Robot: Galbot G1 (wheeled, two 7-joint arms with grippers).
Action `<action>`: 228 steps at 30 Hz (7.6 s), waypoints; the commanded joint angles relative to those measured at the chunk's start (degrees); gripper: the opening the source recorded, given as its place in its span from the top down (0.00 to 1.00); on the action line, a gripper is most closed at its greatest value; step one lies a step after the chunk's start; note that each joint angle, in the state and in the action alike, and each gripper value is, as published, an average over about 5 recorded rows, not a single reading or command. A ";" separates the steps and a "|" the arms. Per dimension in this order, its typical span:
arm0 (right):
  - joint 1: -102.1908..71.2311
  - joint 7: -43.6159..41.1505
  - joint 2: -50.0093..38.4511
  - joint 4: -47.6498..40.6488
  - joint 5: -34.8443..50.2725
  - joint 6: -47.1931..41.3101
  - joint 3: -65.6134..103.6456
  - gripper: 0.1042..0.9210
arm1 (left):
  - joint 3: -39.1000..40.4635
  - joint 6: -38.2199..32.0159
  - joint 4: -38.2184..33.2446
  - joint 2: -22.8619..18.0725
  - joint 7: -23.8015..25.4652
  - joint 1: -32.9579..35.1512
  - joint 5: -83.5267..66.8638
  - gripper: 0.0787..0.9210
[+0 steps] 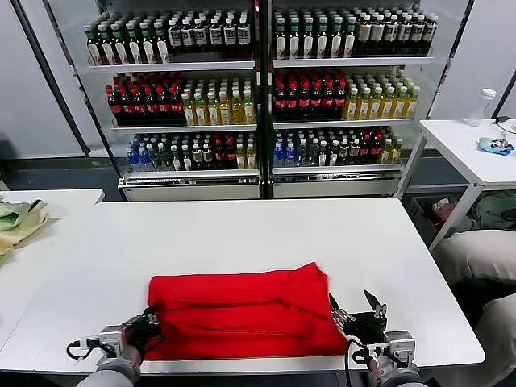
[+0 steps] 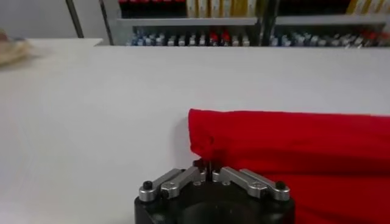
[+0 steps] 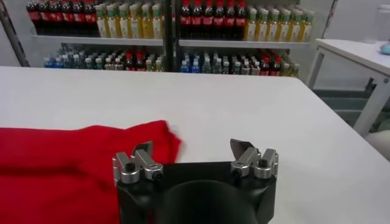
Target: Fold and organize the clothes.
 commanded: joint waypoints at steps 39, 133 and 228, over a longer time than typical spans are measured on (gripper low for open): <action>-0.50 -0.27 1.31 0.33 -2.48 0.36 -0.01 0.12 | 19.12 1.96 -1.12 -17.97 6.85 -14.93 5.40 0.98; -0.05 -1.48 1.67 -1.00 -3.69 1.89 0.08 0.12 | 23.47 2.78 -17.57 -22.25 11.45 -4.26 -9.60 0.98; 14.74 -2.12 -0.68 -4.11 -1.11 -2.62 -1.93 0.52 | -4.33 -29.52 1.32 -8.66 27.70 -6.24 23.00 0.12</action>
